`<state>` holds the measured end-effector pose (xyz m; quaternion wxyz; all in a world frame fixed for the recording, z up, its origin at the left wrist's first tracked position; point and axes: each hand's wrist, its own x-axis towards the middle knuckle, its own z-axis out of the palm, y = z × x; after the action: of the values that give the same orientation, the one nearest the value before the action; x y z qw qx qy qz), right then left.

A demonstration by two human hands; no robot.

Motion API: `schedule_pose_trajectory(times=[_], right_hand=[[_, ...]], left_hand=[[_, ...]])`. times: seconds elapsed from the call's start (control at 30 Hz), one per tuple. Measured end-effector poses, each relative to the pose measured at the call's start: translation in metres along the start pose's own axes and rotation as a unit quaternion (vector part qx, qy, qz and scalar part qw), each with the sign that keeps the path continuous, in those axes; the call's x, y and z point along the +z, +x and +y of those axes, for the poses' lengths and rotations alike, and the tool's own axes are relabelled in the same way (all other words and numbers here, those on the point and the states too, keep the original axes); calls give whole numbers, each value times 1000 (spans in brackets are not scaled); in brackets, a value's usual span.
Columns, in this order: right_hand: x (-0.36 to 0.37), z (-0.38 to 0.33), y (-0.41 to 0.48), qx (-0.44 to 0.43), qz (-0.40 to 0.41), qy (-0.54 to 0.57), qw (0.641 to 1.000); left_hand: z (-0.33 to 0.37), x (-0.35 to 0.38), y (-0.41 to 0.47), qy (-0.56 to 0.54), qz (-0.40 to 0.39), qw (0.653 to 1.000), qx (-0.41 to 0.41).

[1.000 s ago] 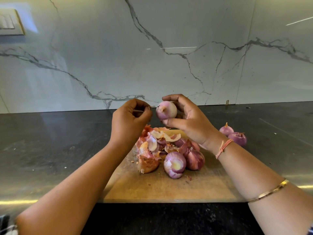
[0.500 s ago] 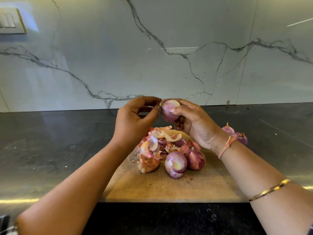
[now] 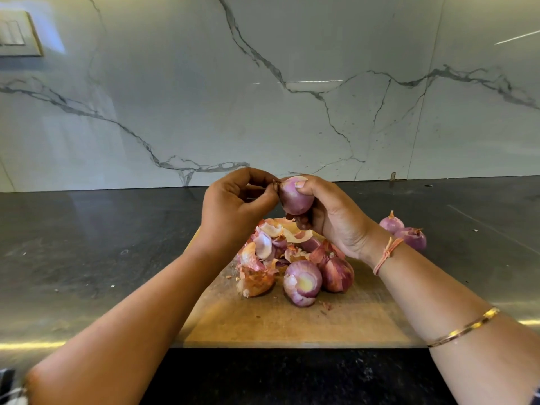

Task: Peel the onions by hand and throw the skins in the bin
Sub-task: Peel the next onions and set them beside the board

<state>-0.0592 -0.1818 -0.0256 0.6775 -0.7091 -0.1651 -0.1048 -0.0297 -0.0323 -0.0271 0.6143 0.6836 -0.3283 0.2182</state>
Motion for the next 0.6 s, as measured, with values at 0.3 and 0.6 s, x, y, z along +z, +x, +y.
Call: schedule_pose_trajectory(times=[0.3,0.6], right_hand=[[3,3,2,-16,16,12,1000],[-2,6,4,33,17,77,996]], left_hand=[[0,3,3,-19,31,999,-33],[-2,2,3,-48,0,998,-46]])
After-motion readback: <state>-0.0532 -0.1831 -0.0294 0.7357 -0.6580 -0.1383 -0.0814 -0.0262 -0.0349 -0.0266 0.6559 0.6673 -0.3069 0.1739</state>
